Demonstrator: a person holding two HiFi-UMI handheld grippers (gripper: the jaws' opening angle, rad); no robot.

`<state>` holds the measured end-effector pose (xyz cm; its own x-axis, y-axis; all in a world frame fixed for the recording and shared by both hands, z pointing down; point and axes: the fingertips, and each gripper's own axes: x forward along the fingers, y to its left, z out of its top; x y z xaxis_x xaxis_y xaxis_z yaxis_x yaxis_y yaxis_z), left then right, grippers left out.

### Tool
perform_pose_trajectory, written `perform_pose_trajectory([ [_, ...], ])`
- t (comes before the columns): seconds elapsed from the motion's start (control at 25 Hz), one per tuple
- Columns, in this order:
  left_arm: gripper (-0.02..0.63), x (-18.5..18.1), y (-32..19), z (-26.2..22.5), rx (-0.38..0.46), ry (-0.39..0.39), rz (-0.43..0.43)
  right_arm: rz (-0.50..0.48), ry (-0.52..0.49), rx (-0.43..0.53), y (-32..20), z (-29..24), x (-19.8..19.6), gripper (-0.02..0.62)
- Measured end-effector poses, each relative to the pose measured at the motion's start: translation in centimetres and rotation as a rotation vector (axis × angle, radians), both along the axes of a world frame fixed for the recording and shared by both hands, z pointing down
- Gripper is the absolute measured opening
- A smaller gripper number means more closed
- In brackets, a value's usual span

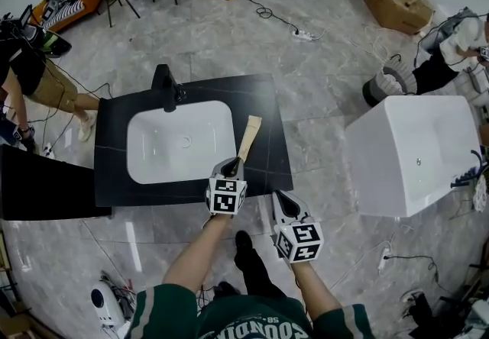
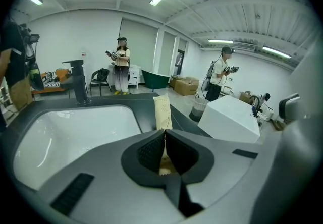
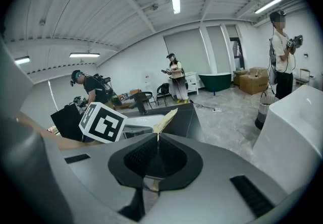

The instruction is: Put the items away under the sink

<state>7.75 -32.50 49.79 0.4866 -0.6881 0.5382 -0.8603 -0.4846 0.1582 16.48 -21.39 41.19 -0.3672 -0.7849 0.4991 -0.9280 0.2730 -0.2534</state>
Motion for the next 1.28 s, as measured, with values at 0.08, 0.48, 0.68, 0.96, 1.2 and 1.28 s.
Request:
perform_pose_trajectory([
  [0.08,0.014,-0.4,0.9,-0.9,0.019,0.014,0.001,-0.008,0.001,0.011,0.6,-0.6,-0.7,0.043],
  [0.48,0.014,-4.4,7.2,-5.8,0.075,0.085,-0.052,-0.039,0.019,0.077,5.5,-3.5,-4.0,0.043],
  [0.68,0.013,-6.5,11.9,-7.7,0.104,0.076,-0.045,-0.053,0.016,0.109,8.6,-5.1,-5.7,0.043],
  [0.96,0.014,-10.5,18.5,-8.8,0.114,0.071,-0.048,-0.093,0.005,0.129,13.5,-6.1,-9.7,0.043],
  [1.2,0.013,-13.1,24.6,-9.1,0.116,0.081,-0.078,-0.132,0.014,0.130,18.1,-5.6,-12.2,0.043],
  [1.28,0.014,-14.0,26.6,-9.3,0.116,0.078,-0.086,-0.145,0.015,0.126,19.5,-5.4,-13.0,0.043],
])
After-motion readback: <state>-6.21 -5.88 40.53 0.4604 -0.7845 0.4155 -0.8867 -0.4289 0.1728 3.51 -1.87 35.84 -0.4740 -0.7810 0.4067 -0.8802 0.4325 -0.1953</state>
